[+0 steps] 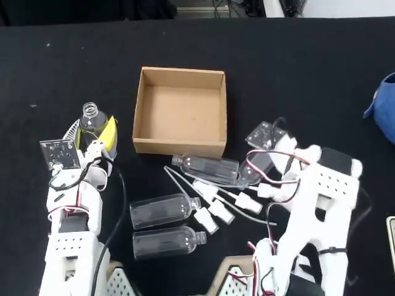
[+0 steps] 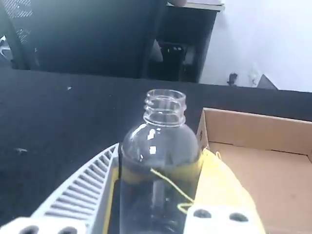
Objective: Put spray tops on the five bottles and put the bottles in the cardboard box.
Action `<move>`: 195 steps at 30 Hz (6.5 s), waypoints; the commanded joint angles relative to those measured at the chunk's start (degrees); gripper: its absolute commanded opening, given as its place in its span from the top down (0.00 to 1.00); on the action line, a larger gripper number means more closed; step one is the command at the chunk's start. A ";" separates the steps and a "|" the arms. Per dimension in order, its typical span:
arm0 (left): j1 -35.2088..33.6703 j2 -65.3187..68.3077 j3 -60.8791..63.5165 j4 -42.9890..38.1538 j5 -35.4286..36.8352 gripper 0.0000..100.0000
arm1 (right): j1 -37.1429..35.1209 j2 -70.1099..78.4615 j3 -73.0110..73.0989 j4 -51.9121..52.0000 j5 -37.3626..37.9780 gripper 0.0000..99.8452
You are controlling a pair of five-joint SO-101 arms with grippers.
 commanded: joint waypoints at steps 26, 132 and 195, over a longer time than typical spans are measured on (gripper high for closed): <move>-0.84 -0.70 1.45 -1.23 0.53 0.97 | -2.64 -2.07 21.32 -23.65 0.62 0.96; -1.19 -0.44 1.45 -1.14 0.53 0.97 | 23.91 -1.54 -1.10 -17.32 -10.90 0.73; -0.84 -0.35 1.45 -1.14 0.53 0.97 | 23.03 -1.98 27.12 -60.48 9.05 0.98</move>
